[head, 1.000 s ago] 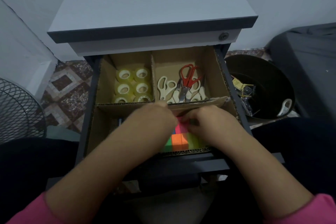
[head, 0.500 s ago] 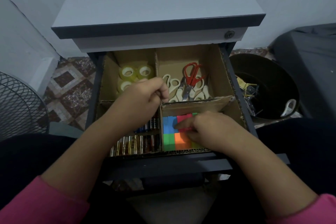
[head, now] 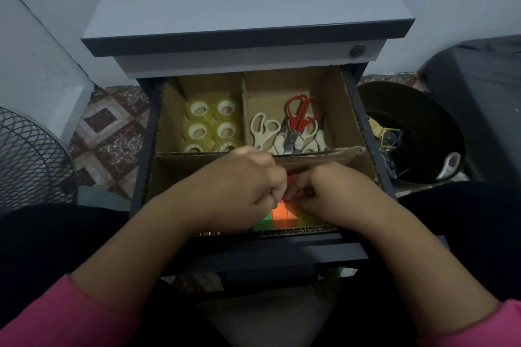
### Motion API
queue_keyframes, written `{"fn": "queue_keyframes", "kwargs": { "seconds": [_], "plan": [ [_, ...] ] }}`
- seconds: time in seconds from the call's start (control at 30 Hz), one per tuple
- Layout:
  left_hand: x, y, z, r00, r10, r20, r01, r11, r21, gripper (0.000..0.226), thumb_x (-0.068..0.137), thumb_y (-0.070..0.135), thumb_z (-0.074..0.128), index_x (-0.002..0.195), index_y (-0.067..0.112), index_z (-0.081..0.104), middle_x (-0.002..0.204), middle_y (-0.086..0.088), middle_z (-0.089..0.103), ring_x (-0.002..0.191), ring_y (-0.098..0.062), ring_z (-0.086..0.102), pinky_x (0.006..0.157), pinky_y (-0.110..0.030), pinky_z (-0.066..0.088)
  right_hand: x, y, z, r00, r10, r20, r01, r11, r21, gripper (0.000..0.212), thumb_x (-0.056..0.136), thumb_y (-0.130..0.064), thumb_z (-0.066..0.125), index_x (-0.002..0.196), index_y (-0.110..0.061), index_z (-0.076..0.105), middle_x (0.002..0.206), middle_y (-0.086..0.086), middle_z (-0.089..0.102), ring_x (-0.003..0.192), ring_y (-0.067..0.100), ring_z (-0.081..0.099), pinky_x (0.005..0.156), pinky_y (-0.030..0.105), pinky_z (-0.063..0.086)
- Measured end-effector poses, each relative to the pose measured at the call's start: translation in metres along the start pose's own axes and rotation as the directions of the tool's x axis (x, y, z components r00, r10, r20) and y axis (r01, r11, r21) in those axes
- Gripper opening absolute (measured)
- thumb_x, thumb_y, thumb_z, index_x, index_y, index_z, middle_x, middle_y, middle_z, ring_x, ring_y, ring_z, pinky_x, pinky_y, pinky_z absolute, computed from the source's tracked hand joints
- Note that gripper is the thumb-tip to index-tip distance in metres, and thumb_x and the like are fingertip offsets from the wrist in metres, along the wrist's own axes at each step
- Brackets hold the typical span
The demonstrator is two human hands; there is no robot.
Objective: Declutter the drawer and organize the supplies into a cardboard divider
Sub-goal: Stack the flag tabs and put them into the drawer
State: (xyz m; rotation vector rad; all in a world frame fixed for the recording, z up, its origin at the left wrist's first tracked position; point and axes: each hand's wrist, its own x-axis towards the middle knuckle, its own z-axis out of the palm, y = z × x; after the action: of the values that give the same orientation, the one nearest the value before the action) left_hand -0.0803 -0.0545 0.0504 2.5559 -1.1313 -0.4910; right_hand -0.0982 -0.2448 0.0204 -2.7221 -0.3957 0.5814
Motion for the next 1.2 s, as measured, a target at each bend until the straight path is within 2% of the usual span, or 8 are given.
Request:
{"fn": "queue_keyframes", "kwargs": {
  "seconds": [0.07,0.13,0.3,0.4,0.63,0.83,1.07,1.2],
  "plan": [
    [0.003,0.0,0.006,1.0,0.024,0.009,-0.024,0.998,0.06,0.015,0.086,0.024,0.043,0.091,0.031,0.055,0.095,0.013,0.049,0.097,-0.007,0.038,0.085,-0.008,0.02,-0.001,0.001,-0.001,1.0,0.021,-0.009,-0.021,1.0,-0.017,0.016,0.082,-0.033,0.065,0.094,-0.042,0.07,0.09,-0.017,0.066,0.091,0.006,0.061,0.073,0.022,0.048],
    [0.004,-0.002,0.012,0.999,0.04,-0.004,-0.039,0.994,0.102,0.014,0.087,0.025,0.044,0.094,0.03,0.055,0.098,0.011,0.05,0.097,-0.009,0.038,0.085,-0.008,0.016,-0.002,0.001,-0.001,0.999,0.023,-0.027,-0.024,0.999,-0.035,0.014,0.081,-0.034,0.066,0.092,-0.041,0.07,0.09,-0.016,0.066,0.089,0.007,0.061,0.071,0.022,0.048],
    [0.007,-0.003,0.018,0.999,0.0,0.034,-0.004,0.993,0.118,0.016,0.089,0.03,0.041,0.1,0.032,0.053,0.106,0.011,0.048,0.104,-0.01,0.033,0.1,-0.023,0.026,-0.002,-0.003,0.0,0.999,0.026,-0.031,-0.028,0.999,-0.043,0.013,0.08,-0.037,0.066,0.092,-0.041,0.069,0.093,-0.012,0.066,0.089,0.011,0.061,0.073,0.025,0.051],
    [0.006,-0.002,0.018,0.999,-0.018,0.048,0.012,0.991,0.136,0.031,0.084,0.041,0.025,0.097,0.033,0.052,0.104,0.009,0.048,0.1,-0.012,0.033,0.101,-0.027,0.03,-0.002,-0.004,0.0,0.999,0.017,-0.033,-0.019,0.998,-0.052,0.015,0.08,-0.039,0.066,0.094,-0.041,0.068,0.094,-0.01,0.066,0.091,0.013,0.061,0.07,0.024,0.046],
    [0.008,-0.001,0.024,1.0,0.005,-0.028,0.0,0.984,0.179,0.057,0.077,0.047,0.006,0.097,0.031,0.057,0.099,0.007,0.049,0.091,-0.011,0.027,0.097,-0.023,0.024,-0.002,-0.007,-0.001,0.999,-0.01,-0.049,0.005,0.996,-0.093,0.018,0.081,-0.039,0.064,0.098,-0.038,0.066,0.094,-0.003,0.065,0.093,0.02,0.061,0.067,0.026,0.041],
    [0.008,0.0,0.02,0.999,-0.016,0.028,0.012,0.991,0.133,0.034,0.083,0.041,0.02,0.095,0.034,0.051,0.098,0.011,0.042,0.097,-0.011,0.031,0.101,-0.028,0.03,-0.002,-0.007,-0.001,0.997,-0.028,-0.068,0.021,0.994,-0.106,0.015,0.082,-0.038,0.063,0.097,-0.038,0.066,0.093,-0.004,0.065,0.092,0.02,0.061,0.066,0.025,0.038],
    [0.007,0.004,0.02,0.999,-0.012,0.051,0.003,0.984,0.18,0.024,0.088,0.036,0.033,0.099,0.033,0.054,0.098,0.012,0.035,0.093,-0.01,0.019,0.086,-0.017,0.014,0.0,-0.006,0.002,0.993,-0.053,-0.104,0.042,0.993,-0.113,0.019,0.084,-0.039,0.059,0.101,-0.038,0.065,0.094,-0.002,0.065,0.093,0.021,0.061,0.065,0.025,0.036],
    [0.006,0.002,0.023,1.0,0.008,0.012,-0.01,0.982,0.187,0.053,0.073,0.048,0.01,0.095,0.033,0.056,0.094,0.011,0.038,0.091,-0.011,0.02,0.082,-0.017,0.014,0.0,-0.005,0.001,0.993,-0.057,-0.1,0.045,0.993,-0.112,0.019,0.085,-0.037,0.057,0.102,-0.039,0.065,0.088,-0.004,0.062,0.092,0.022,0.061,0.064,0.025,0.035]
  ]
}}
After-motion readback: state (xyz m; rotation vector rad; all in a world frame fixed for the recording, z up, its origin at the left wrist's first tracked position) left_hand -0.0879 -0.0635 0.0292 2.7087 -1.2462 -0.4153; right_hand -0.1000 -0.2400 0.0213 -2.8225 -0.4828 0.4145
